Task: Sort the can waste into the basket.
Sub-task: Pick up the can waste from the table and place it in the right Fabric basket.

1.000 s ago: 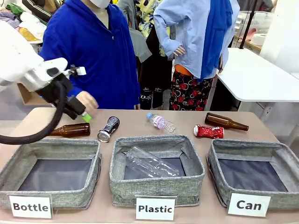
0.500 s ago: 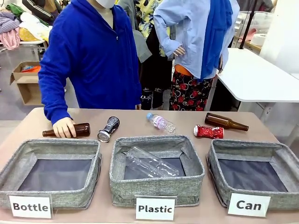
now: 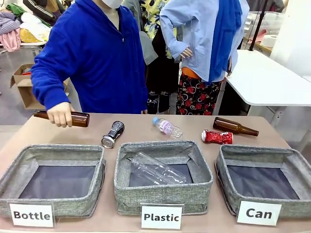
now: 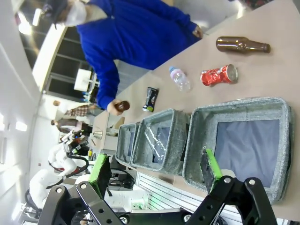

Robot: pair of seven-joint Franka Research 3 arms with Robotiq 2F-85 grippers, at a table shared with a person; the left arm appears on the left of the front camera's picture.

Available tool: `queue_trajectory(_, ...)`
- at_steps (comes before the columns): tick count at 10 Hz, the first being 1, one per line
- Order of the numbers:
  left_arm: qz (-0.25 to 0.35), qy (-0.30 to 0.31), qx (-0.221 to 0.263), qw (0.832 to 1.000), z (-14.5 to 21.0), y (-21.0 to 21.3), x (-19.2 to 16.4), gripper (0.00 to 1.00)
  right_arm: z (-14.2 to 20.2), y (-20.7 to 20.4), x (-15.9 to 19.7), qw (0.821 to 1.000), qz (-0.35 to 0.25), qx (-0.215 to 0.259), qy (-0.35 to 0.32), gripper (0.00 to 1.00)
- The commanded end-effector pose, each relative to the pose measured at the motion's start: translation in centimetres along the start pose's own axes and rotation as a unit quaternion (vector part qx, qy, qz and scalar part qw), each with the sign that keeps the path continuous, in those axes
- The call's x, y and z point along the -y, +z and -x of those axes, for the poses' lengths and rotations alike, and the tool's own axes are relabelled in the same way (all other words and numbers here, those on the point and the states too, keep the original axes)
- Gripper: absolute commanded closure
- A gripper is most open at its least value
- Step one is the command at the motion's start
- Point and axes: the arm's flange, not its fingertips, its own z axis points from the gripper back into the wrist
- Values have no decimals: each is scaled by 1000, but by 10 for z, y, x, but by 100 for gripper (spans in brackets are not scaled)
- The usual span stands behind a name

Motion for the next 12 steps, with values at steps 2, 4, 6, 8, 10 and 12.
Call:
queue_trajectory(2,7,-14,-26,1000,-21,-22,3,0,-3,0,0,1000,-12,9,14,0)
queue_trajectory(4,-26,-2,-76,997,-47,-50,2,0,-3,0,0,1000,-12,9,14,0)
queue_trajectory(6,0,0,-65,998,-45,-25,1,0,-3,0,0,1000,-12,9,14,0)
queue_trajectory(8,-16,14,-13,1000,-11,9,11,0,-3,0,0,1000,-12,9,14,0)
queue_trajectory(10,-14,19,3,1000,14,16,9,0,-3,0,0,1000,-12,9,14,0)
queue_trajectory(12,-22,16,-8,1000,6,6,10,0,-3,0,0,1000,-12,9,14,0)
